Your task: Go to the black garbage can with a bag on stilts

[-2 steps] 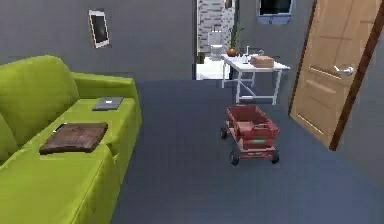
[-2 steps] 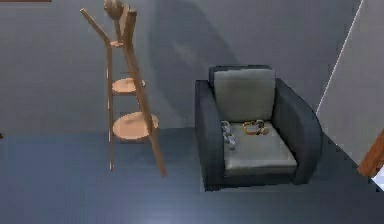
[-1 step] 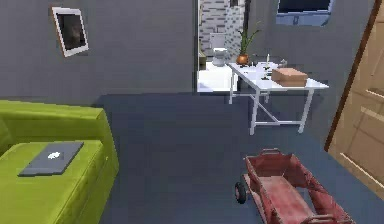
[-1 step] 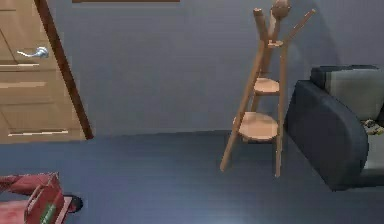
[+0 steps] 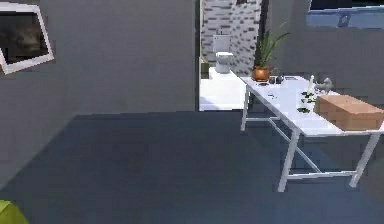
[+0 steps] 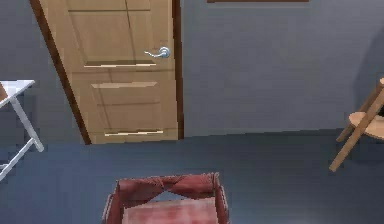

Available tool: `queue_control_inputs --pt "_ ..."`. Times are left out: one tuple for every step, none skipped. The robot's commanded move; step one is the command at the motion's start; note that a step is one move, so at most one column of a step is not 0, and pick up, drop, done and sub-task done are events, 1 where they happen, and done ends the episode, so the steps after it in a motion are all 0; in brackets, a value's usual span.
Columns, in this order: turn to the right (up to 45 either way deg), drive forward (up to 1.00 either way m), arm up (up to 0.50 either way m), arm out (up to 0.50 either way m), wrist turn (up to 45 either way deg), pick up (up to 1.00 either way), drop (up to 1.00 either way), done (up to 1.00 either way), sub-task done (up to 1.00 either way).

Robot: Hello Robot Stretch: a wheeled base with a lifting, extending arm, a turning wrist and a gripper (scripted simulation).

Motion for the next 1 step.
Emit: queue_control_inputs --pt "3.0 0.0 0.0 0.0 0.0 0.0 0.0 0.0 0.0"
